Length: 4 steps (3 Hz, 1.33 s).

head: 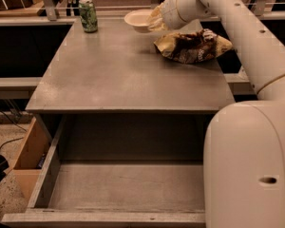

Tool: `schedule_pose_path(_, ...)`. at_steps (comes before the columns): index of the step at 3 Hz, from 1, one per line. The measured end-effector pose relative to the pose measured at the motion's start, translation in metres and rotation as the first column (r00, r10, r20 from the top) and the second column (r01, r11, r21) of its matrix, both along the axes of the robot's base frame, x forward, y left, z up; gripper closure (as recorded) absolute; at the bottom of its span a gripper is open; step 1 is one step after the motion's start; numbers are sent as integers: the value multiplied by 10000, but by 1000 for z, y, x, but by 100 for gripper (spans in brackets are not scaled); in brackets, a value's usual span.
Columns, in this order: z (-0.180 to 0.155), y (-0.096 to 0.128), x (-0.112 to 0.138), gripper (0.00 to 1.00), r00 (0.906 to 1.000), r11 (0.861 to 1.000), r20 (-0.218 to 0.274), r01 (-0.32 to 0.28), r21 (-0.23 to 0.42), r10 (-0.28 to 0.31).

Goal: Move paper bowl near green can

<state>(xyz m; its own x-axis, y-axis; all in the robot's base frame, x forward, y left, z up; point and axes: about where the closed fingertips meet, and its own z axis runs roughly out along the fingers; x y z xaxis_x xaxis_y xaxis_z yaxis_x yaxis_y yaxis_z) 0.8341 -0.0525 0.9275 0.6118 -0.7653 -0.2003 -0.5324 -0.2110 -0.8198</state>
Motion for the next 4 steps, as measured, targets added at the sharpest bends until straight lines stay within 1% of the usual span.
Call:
schedule_pose_path(1, 6, 8, 20, 100, 9993, 9997, 317, -217, -136, 221)
schedule_pose_path(2, 18, 26, 34, 100, 9983, 9998, 583, -82, -180, 92)
schedule_pose_path(3, 22, 42, 46, 100, 9974, 9990, 599, 409, -201, -396)
schedule_pose_path(4, 18, 49, 57, 100, 9920, 9925, 401, 1209, -186, -1201)
